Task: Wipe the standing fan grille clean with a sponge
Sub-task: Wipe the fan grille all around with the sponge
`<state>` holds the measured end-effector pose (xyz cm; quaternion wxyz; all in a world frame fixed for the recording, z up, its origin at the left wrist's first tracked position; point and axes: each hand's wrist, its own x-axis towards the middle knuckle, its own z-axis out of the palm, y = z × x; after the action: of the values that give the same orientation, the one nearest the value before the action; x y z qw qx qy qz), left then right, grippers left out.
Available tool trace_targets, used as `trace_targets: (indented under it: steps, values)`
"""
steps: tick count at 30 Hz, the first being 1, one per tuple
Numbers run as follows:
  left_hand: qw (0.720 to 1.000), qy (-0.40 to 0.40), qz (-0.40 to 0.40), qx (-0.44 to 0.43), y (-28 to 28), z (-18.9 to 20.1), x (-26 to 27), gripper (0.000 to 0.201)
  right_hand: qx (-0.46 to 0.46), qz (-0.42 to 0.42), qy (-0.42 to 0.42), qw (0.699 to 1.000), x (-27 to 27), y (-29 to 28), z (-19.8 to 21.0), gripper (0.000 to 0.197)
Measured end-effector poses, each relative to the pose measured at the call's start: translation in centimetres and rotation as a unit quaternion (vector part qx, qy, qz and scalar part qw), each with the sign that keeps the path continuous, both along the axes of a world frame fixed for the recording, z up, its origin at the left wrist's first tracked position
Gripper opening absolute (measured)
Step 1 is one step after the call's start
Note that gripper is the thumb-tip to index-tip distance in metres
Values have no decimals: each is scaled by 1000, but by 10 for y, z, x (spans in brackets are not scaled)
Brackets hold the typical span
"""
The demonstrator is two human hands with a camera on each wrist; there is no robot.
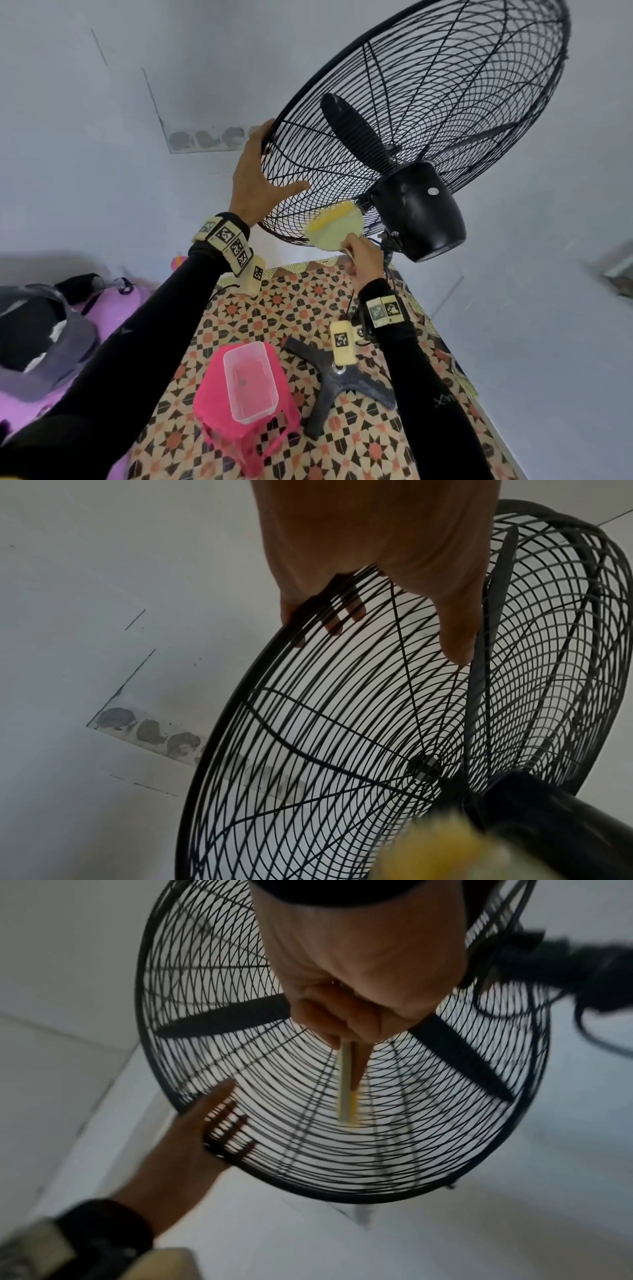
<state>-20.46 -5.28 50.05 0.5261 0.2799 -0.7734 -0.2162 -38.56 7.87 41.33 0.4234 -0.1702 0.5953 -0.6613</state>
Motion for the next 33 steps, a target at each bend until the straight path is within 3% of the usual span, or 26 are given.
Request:
trace_targets:
  steps: [4, 8, 11, 15, 19, 24, 27, 30, 33]
  values:
    - [1000, 6, 4, -2, 3, -2, -2, 107, 58, -61, -27, 996, -13, -14, -2, 10]
    - [1000, 8, 5, 1, 4, -4, 2, 107, 20, -19, 6, 1000, -12, -26, 17, 15]
    - [1000, 9, 5, 0, 4, -5, 1, 107, 12, -33, 8, 999, -25, -11, 15, 22]
    - [1000, 10, 11, -2, 8, -6, -2, 107, 54, -53, 15, 997, -31, -9, 3, 12]
    - [1000, 8, 12, 3, 8, -5, 1, 107, 35, -27, 34, 998, -10, -21, 16, 8]
    - [1000, 11, 11, 11, 8, -8, 1, 110, 5, -70, 36, 997, -23, -6, 6, 18]
    - [1000, 12, 11, 11, 9, -8, -1, 110, 34, -74, 53, 995, -19, -10, 1, 5]
    - [1000, 12, 14, 15, 8, -7, 0, 109, 6, -51, 13, 999, -5, -22, 8, 20]
    - [1000, 11, 14, 12, 6, -9, 3, 109, 0, -45, 30, 999, -5, -16, 10, 8]
